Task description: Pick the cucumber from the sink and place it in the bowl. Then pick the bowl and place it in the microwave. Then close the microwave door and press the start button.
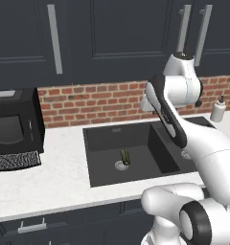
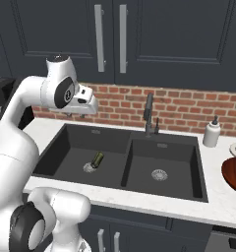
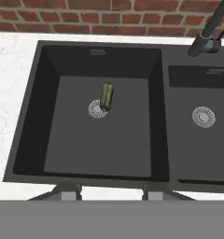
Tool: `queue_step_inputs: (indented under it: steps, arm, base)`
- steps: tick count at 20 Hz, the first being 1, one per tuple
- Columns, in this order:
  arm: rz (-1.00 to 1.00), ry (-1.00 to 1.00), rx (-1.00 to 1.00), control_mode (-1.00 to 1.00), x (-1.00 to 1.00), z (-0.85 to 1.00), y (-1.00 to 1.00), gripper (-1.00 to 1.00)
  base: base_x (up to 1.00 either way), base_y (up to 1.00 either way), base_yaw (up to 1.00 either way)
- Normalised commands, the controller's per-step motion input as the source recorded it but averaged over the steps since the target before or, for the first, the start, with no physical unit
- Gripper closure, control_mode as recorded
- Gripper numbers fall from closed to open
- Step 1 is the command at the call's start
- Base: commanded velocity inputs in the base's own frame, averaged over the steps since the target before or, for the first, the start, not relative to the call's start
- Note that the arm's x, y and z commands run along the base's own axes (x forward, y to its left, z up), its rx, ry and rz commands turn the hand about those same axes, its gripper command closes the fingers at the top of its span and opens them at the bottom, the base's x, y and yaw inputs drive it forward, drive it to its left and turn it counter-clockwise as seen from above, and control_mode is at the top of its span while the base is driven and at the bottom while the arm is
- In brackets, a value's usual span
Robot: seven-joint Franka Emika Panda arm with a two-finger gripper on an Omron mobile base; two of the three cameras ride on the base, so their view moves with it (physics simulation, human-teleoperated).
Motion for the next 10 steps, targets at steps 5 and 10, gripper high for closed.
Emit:
queue_step_inputs:
  steps: [5,10]
  arm:
    - [0.0,-0.04,0.0,-1.0,-0.31,0.0,0.0,-1.0]
    - [0.0,0.0,0.0,-1.0,-0.6,-0.09,0.0,-1.0]
  base:
    - [0.0,0.0,0.0]
    - [0.0,0.0,0.0]
